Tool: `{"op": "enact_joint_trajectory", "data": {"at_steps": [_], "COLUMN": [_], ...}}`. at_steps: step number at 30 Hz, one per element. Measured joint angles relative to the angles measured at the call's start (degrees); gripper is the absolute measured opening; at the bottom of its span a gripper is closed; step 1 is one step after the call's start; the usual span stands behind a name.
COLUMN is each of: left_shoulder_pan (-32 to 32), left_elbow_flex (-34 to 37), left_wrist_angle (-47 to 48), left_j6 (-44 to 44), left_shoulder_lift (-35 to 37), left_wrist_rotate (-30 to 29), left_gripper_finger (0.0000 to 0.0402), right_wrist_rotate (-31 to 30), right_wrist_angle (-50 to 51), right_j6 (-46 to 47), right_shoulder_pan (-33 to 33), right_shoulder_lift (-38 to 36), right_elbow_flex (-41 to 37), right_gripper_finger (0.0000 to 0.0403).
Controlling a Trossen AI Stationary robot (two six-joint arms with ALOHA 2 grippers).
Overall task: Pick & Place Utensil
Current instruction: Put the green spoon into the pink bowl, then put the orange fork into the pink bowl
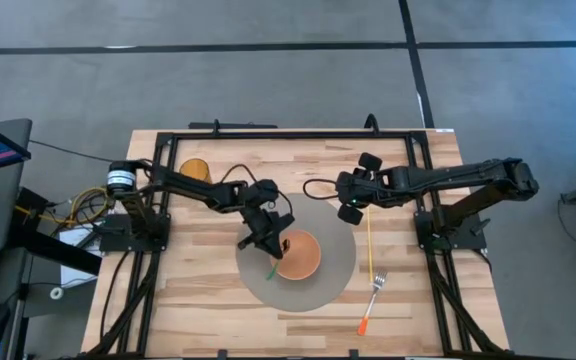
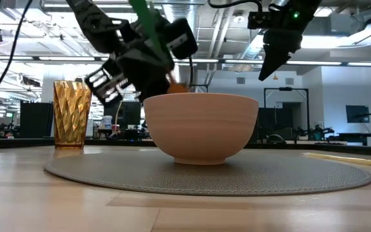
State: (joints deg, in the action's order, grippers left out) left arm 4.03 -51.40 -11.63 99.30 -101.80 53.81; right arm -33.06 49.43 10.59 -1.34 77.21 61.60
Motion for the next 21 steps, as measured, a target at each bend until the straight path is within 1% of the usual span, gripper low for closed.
{"op": "enact_joint_trajectory", "data": {"at_steps": [5,7,10,15,21], "left_shoulder_pan": [-0.27,-0.17,-0.09,-0.13,0.22], "left_elbow_flex": [0.0,0.0,0.02,0.02,0.02], "left_wrist_angle": [0.02,0.13,-0.06,-0.01,-0.05], "left_j6": [0.52,0.64,0.64,0.65,0.66], "left_shoulder_lift": [-3.76,-4.18,-4.18,-4.18,-4.18], "left_wrist_rotate": [0.51,1.75,1.96,0.71,-0.67], "left_gripper_finger": [0.002,0.0024,0.0032,0.0051,0.0083], "right_wrist_rotate": [0.02,0.0,0.02,0.02,0.02], "right_wrist_angle": [-0.4,-0.37,-0.4,-0.7,-0.68], "right_j6": [0.0,0.0,0.0,0.0,-0.01], "right_shoulder_pan": [0.0,0.0,0.0,-0.02,-0.02], "right_shoulder_lift": [0.0,0.0,0.0,0.0,0.0], "right_elbow_flex": [0.0,0.0,0.0,0.0,0.0], "right_gripper_finger": [0.0134,0.0134,0.0133,0.0133,0.0133]}}
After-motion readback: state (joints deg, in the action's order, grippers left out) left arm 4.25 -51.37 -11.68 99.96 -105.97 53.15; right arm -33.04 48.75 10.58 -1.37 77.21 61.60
